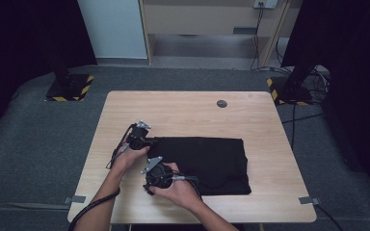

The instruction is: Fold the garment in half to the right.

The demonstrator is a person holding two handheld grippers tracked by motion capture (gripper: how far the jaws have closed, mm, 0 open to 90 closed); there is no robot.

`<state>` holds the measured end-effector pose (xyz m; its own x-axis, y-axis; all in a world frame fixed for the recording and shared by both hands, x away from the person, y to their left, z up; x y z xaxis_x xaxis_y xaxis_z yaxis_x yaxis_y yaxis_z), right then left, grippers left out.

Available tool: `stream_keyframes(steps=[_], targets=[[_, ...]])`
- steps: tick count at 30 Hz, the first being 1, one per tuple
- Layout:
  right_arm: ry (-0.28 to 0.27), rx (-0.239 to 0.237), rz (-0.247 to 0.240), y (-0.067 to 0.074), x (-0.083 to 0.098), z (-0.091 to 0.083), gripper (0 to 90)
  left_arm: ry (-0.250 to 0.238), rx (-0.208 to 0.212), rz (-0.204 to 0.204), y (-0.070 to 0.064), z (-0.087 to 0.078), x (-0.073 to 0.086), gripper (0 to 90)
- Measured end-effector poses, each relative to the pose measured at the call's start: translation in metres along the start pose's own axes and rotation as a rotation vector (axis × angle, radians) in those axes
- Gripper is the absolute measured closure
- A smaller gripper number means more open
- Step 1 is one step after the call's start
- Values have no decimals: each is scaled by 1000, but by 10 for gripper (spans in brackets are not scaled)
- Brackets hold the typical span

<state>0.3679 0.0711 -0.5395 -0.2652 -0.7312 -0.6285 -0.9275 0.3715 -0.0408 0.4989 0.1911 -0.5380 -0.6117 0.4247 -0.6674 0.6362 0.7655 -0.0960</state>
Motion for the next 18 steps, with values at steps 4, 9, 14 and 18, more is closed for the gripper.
stream_keyframes(steps=[4,9,14,18], targets=[[6,20,3,-3,0,-2,630,6,-10,-1,-2,0,-1,790],[6,78,-21,-4,1,-5,793,-9,-11,-30,-2,-2,0,798],[15,128,-67,2,-7,-16,805,-33,-16,-37,-5,-12,-5,799],[8,148,-95,5,-15,-25,804,-49,-20,-30,-5,-23,-8,799]])
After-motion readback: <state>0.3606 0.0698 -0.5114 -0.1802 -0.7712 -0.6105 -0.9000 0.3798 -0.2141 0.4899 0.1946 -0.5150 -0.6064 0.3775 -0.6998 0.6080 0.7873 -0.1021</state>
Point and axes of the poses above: each handheld gripper's, and its own axes: z roughly forward along the jaws, x roughly out of its underside, y roughly to its left, the point moved 2 cm from there along z, roughly forward along the jaws
